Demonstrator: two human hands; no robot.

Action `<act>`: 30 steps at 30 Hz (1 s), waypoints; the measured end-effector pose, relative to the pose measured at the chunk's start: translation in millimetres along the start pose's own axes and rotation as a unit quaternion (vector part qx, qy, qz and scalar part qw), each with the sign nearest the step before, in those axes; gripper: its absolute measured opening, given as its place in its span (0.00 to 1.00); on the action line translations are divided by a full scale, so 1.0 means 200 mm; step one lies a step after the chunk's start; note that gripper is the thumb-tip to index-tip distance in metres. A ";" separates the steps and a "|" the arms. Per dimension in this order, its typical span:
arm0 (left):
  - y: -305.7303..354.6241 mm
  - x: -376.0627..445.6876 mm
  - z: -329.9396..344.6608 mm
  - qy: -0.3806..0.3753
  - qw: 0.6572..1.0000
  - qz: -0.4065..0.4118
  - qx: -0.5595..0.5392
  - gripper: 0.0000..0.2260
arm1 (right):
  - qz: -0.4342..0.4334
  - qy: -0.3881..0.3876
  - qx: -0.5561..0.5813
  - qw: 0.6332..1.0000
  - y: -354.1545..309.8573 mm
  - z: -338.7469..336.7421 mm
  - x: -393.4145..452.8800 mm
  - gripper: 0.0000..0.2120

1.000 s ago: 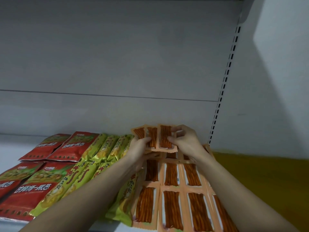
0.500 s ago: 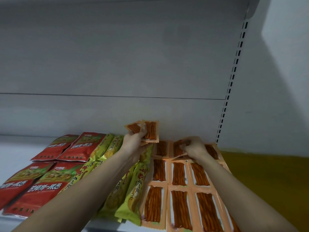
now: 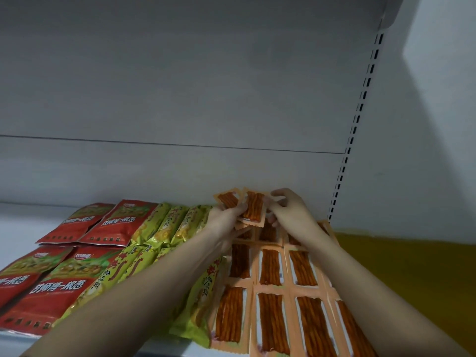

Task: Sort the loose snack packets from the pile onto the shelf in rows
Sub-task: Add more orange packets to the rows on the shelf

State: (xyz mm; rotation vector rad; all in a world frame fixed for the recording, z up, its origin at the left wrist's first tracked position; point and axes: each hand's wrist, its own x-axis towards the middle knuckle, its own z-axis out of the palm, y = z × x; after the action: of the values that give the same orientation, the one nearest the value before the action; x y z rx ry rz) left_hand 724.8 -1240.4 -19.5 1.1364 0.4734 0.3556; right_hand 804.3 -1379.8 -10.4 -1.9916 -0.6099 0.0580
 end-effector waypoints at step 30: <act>-0.06 0.04 0.06 -0.048 0.989 -0.005 0.143 0.09 | 0.104 0.031 -0.165 0.980 0.39 -0.18 0.03 0.14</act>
State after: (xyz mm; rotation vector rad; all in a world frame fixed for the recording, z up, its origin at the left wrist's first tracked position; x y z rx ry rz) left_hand 737.6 -1250.9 -27.8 1.4225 0.4538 0.2273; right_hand 850.8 -1434.2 -57.2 -2.3652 -0.3859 0.0231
